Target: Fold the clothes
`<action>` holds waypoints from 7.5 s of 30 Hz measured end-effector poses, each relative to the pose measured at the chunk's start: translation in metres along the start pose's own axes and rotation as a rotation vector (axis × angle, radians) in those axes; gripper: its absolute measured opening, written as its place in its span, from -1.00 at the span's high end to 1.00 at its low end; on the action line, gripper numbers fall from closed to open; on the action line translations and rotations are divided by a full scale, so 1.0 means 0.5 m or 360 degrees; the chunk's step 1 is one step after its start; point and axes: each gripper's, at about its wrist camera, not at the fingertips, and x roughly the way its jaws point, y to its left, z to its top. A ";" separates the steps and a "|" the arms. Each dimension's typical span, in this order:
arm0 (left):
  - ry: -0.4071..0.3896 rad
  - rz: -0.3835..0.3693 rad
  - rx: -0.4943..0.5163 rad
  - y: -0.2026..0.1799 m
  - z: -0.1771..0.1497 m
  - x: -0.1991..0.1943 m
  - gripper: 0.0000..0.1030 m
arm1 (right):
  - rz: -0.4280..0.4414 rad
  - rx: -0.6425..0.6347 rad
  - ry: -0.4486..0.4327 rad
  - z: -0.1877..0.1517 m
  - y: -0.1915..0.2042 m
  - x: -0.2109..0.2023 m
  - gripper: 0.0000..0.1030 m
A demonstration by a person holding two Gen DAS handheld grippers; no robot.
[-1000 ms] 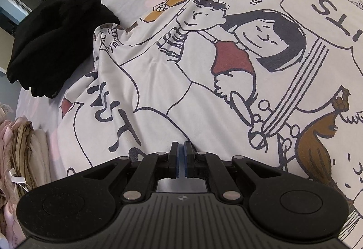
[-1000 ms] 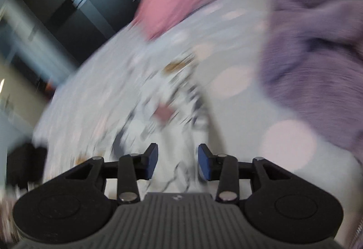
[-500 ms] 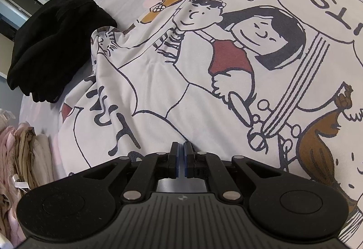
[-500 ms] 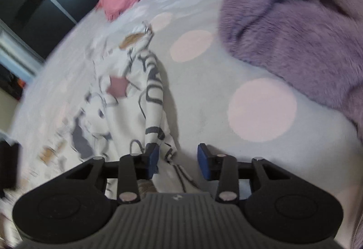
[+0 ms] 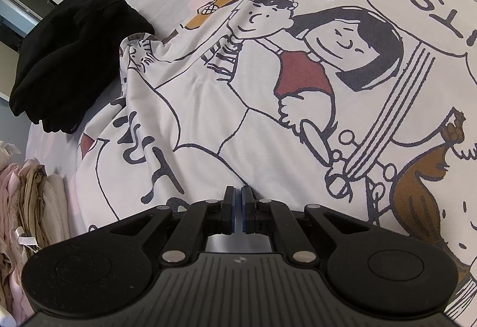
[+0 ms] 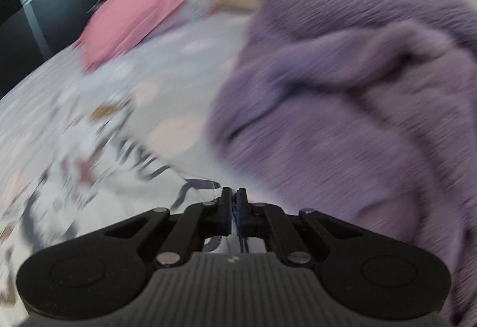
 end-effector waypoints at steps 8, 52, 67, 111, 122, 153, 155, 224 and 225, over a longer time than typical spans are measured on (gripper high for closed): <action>0.0006 -0.0003 -0.0012 0.003 0.000 0.002 0.96 | -0.0169 -0.0047 0.0011 -0.003 -0.023 0.029 0.93; -0.0171 -0.0282 -0.1326 0.467 -0.046 0.184 0.70 | 0.0735 -0.0682 0.0381 -0.265 0.533 -0.318 -0.20; -0.0177 0.0261 -0.0976 0.511 -0.002 0.146 0.80 | 0.0769 -0.0705 0.0451 -0.258 0.556 -0.293 -0.20; 0.0051 -0.0315 -0.0814 0.184 -0.453 -0.192 0.97 | 0.0924 -0.0670 0.0256 -0.319 0.510 -0.473 -0.28; 0.0266 -0.0184 -0.0902 0.262 -0.496 -0.169 0.77 | 0.0903 -0.0607 0.0273 -0.309 0.503 -0.461 -0.28; 0.0611 -0.0419 -0.0266 0.150 -0.576 -0.216 0.98 | 0.0983 -0.0684 0.0297 -0.326 0.581 -0.467 -0.30; 0.0729 -0.0357 -0.0158 0.160 -0.584 -0.221 0.98 | 0.0982 -0.0675 0.0306 -0.326 0.582 -0.464 -0.30; 0.0116 -0.0697 0.0235 -0.061 -0.172 -0.164 0.42 | -0.0163 0.0539 0.0415 -0.306 -0.223 -0.400 0.93; 0.0120 -0.0699 0.0234 -0.061 -0.174 -0.163 0.42 | -0.0249 0.0494 0.0362 -0.290 -0.226 -0.412 0.93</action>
